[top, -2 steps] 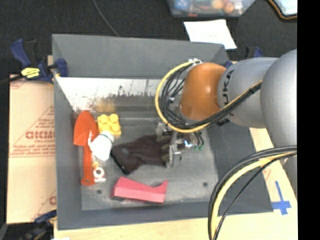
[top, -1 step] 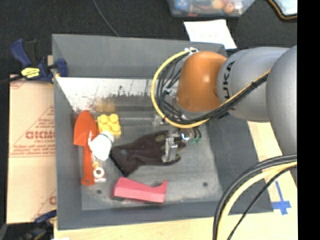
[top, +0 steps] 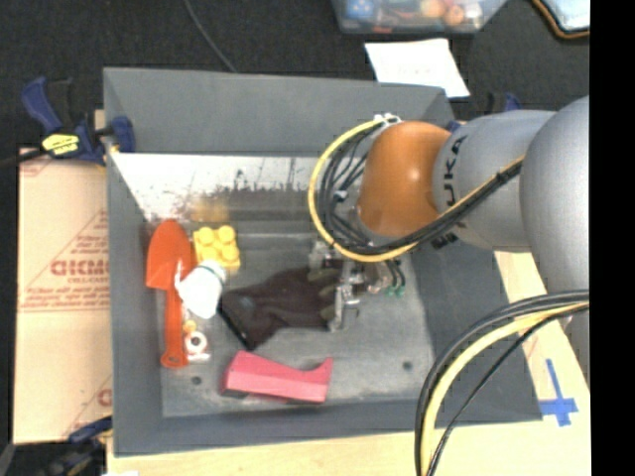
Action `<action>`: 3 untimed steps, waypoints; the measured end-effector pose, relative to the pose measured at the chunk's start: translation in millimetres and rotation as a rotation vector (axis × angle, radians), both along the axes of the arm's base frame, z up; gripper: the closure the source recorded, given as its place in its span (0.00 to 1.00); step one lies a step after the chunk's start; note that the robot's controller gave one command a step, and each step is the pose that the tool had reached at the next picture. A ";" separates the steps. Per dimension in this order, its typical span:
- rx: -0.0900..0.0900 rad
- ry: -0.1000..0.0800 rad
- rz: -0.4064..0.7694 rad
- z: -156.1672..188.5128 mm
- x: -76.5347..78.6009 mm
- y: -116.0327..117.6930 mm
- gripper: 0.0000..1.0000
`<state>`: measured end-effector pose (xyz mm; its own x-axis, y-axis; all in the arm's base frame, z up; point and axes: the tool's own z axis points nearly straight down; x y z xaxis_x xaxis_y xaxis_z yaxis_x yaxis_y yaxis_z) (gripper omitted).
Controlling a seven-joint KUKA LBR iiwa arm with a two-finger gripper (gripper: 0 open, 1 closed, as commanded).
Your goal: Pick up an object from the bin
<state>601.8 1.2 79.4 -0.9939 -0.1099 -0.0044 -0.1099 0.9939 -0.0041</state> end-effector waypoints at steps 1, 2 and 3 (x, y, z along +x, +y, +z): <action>0.000 -0.017 0.031 -7.3 -8.5 19.9 0.00; -0.001 -0.011 0.004 0.7 0.6 1.4 1.00; -0.001 -0.011 0.004 0.7 0.6 1.4 1.00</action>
Offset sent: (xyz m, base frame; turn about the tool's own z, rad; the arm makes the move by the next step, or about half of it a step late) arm -0.0014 0.0027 -0.0011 -0.0051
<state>602.4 2.6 80.1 -0.9934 -0.1137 -0.0152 -0.1136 0.9935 -0.0063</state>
